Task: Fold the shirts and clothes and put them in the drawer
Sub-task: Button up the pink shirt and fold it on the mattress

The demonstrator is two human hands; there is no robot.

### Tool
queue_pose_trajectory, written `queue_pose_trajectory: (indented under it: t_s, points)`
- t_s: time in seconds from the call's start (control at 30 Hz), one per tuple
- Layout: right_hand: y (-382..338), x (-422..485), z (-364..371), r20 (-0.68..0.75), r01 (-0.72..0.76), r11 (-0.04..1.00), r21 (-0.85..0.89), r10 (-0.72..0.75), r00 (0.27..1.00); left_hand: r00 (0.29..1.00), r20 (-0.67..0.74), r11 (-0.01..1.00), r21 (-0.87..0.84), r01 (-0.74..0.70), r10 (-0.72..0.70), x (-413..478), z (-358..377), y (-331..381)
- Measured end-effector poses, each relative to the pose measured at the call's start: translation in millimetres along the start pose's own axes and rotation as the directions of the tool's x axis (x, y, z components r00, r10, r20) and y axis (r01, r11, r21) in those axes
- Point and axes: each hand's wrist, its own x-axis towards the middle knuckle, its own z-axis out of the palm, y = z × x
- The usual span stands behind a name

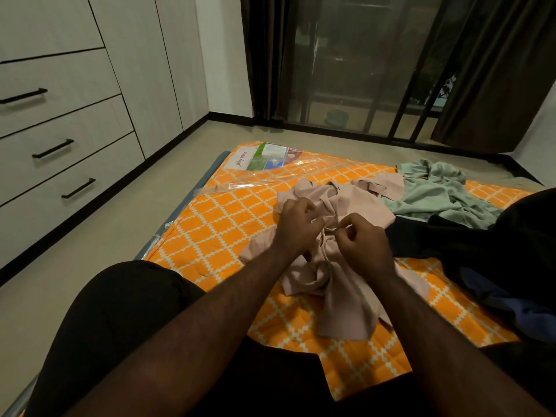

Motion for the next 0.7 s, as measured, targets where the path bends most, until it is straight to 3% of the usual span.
queue_pose_trajectory:
  t_s: [0.17,0.3,0.37,0.47,0.6,0.67,0.7]
  points:
    - [6.1,8.3,4.7,-0.047,-0.112,0.990,0.091,0.117,0.992,0.961,0.143,0.967,-0.059,0.246,-0.236,-0.8,4.8,-5.5]
    - [6.9,13.3,11.3,0.001,-0.197,0.959,0.205,0.201,0.980,0.955,0.201,0.974,-0.019,0.226,-0.218,-3.5,13.1,-10.4]
    - [5.3,13.7,13.0,0.021,-0.203,0.951,0.234,0.204,0.979,0.929,0.302,0.965,-0.084,0.249,-0.214,-3.7,13.5,-8.2]
    - [2.0,15.5,13.8,0.028,-0.212,0.940,0.268,0.212,0.977,0.805,0.581,0.936,-0.203,0.286,-0.120,-4.4,11.6,-5.4]
    - [7.6,20.0,12.1,0.007,-0.296,0.938,0.179,0.300,0.954,0.562,0.824,0.971,-0.071,0.227,-0.071,-10.3,11.8,2.3]
    - [10.2,19.4,9.9,0.037,-0.263,0.962,0.076,0.261,0.965,0.585,0.807,0.980,-0.038,0.197,-0.086,-12.1,9.7,7.2]
    - [11.1,19.5,9.4,0.063,-0.238,0.971,0.027,0.236,0.970,0.655,0.750,0.984,-0.035,0.175,-0.090,-10.7,9.4,7.2]
